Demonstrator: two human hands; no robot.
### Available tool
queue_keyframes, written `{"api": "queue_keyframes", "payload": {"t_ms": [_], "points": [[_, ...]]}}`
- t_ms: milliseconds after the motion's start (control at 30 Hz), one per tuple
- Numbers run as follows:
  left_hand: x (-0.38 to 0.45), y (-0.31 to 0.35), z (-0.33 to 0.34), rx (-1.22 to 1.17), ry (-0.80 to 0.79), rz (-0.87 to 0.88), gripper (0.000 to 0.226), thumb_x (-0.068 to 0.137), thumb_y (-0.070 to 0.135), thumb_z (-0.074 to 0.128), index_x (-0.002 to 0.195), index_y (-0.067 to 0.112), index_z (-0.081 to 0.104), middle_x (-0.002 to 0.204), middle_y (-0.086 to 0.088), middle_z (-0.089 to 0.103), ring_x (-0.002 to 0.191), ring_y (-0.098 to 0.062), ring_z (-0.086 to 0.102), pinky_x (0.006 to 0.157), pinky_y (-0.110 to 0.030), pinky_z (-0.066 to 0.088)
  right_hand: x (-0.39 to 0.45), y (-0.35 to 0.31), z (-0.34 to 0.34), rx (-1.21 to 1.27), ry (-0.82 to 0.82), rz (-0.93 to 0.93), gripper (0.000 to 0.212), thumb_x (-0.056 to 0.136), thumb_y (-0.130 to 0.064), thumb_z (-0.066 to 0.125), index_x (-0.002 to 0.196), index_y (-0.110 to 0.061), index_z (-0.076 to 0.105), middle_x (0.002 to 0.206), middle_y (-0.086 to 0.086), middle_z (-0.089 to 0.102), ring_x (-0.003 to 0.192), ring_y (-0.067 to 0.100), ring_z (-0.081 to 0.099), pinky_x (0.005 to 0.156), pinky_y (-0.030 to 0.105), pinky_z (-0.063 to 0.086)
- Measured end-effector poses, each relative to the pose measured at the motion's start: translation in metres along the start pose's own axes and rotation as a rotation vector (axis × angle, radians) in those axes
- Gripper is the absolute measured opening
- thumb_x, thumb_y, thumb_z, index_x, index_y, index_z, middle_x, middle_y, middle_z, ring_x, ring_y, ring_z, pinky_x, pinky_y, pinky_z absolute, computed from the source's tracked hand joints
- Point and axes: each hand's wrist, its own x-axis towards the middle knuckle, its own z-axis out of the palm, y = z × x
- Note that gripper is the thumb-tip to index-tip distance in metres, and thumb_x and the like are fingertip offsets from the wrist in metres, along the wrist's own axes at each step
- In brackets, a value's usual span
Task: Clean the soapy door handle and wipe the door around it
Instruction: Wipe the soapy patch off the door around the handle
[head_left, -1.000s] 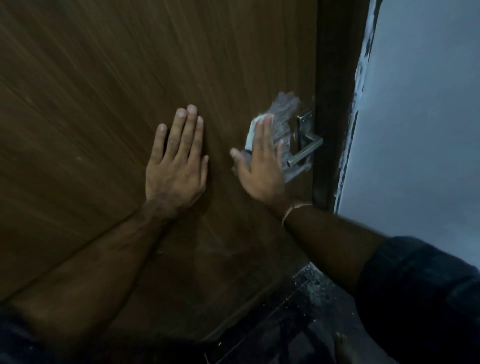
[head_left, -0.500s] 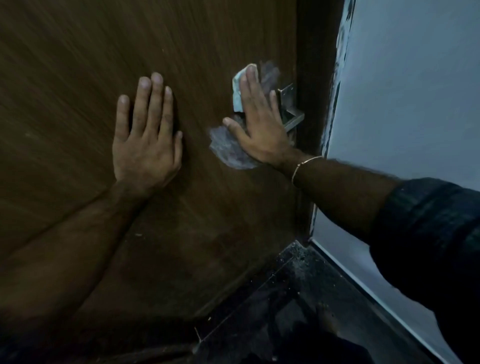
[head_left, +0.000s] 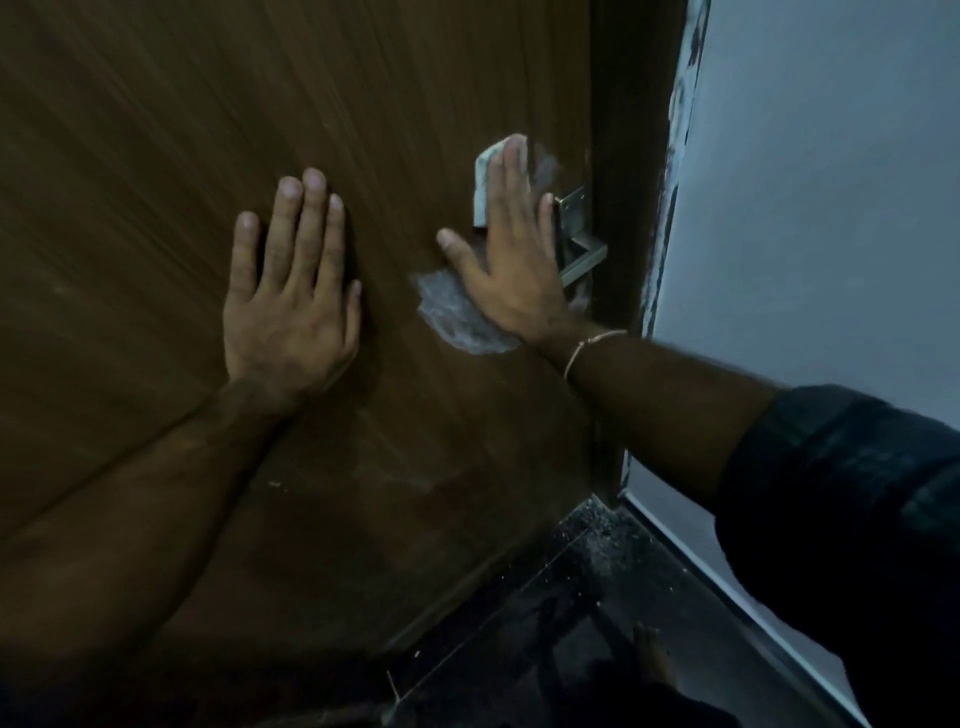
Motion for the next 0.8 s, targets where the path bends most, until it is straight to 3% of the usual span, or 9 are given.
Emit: {"api": "queue_keyframes", "payload": {"t_ms": [67,200,333,467,633,800], "points": [[-0.001,-0.001,-0.001,-0.011,-0.003,-0.005,0.07,0.108,0.038,0.035,0.164,0.004,0.01,0.173,-0.012,0.002,0.161,-0.023,-0.003,0.13,-0.043,-0.008,-0.009,0.007,0.003,-0.032,-0.03,-0.02,0.089,0.098,-0.054,0.044,0.158,-0.007,-0.003,0.167,0.011,-0.01,0.155,0.022,-0.007,0.122,0.059,-0.001],[0.0,0.001,-0.002,-0.002,0.008,-0.003,0.07,0.108,0.037,0.036,0.164,0.004,0.012,0.172,-0.011,0.0,0.16,-0.023,-0.002,0.13,-0.043,-0.007,0.016,0.007,-0.008,0.029,0.08,0.156,0.092,0.098,-0.056,0.042,0.157,-0.003,-0.004,0.166,0.015,-0.01,0.155,0.025,-0.007,0.122,0.058,-0.004],[-0.001,0.0,-0.001,0.003,0.003,-0.006,0.07,0.108,0.037,0.035,0.164,0.004,0.011,0.172,-0.011,-0.002,0.16,-0.022,-0.004,0.13,-0.043,-0.008,-0.001,0.018,-0.003,-0.025,-0.011,0.04,0.093,0.097,-0.056,0.044,0.158,-0.006,-0.005,0.166,0.011,-0.013,0.154,0.02,-0.011,0.122,0.058,-0.003],[0.0,0.0,-0.001,0.006,0.019,-0.003,0.07,0.108,0.037,0.037,0.164,0.004,0.013,0.172,-0.011,0.001,0.161,-0.023,-0.002,0.13,-0.043,-0.006,0.013,0.03,-0.009,0.066,0.027,0.262,0.091,0.098,-0.06,0.036,0.158,-0.008,-0.008,0.166,0.01,-0.014,0.154,0.021,-0.008,0.123,0.057,-0.006],[-0.002,-0.001,0.001,-0.007,0.034,0.005,0.069,0.108,0.036,0.038,0.164,0.003,0.014,0.172,-0.014,0.01,0.161,-0.026,0.007,0.131,-0.045,0.0,0.002,0.03,-0.006,-0.042,-0.006,0.034,0.09,0.098,-0.06,0.037,0.158,-0.009,-0.006,0.166,0.009,-0.014,0.155,0.02,-0.009,0.123,0.056,-0.005],[-0.002,-0.001,0.003,-0.02,0.017,0.014,0.07,0.108,0.037,0.035,0.164,0.004,0.01,0.173,-0.012,0.004,0.161,-0.024,0.001,0.13,-0.044,-0.005,0.022,0.031,-0.018,0.041,0.055,0.228,0.092,0.097,-0.062,0.035,0.158,-0.007,-0.005,0.167,0.012,-0.01,0.155,0.023,-0.005,0.123,0.056,-0.006]]}}
